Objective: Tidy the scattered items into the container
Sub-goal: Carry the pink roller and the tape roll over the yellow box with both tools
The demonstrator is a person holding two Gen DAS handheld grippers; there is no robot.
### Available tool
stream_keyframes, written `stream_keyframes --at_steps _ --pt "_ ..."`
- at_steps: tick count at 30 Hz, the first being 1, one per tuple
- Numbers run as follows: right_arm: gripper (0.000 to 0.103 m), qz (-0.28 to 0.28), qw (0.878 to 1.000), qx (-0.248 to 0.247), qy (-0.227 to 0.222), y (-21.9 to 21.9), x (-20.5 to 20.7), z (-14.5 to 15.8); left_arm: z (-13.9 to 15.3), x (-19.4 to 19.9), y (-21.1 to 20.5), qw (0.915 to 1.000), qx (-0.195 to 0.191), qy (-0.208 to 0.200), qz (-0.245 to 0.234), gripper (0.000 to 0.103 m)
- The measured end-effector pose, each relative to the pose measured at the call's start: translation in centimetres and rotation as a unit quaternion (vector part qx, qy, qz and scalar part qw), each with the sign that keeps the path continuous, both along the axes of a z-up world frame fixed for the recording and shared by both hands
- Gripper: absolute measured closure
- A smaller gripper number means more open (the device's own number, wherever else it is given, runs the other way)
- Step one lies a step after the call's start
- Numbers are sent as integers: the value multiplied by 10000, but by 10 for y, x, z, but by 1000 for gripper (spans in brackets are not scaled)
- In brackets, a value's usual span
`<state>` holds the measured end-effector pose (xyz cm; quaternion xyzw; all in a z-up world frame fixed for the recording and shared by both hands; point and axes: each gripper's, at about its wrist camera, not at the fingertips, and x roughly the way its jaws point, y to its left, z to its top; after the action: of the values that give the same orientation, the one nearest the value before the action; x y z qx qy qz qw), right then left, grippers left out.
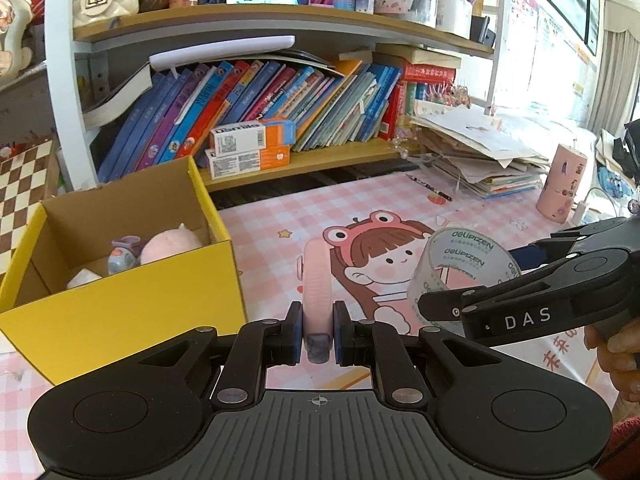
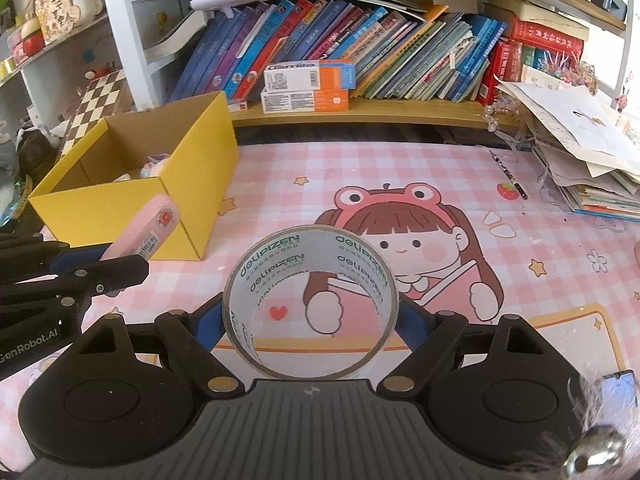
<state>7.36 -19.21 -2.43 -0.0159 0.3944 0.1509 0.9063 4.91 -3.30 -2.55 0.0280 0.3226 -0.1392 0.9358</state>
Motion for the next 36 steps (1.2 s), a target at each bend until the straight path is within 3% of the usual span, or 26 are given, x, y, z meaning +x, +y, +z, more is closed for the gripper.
stream_keyframes --at_steps 22,36 --pt "19 548 9984 -130 -48 60 -9 8 10 -23 57 9980 -138 -193 593 90" --pt "19 1075 9931 -255 -385 98 -3 34 23 -27 93 9919 -355 -528 1100 90"
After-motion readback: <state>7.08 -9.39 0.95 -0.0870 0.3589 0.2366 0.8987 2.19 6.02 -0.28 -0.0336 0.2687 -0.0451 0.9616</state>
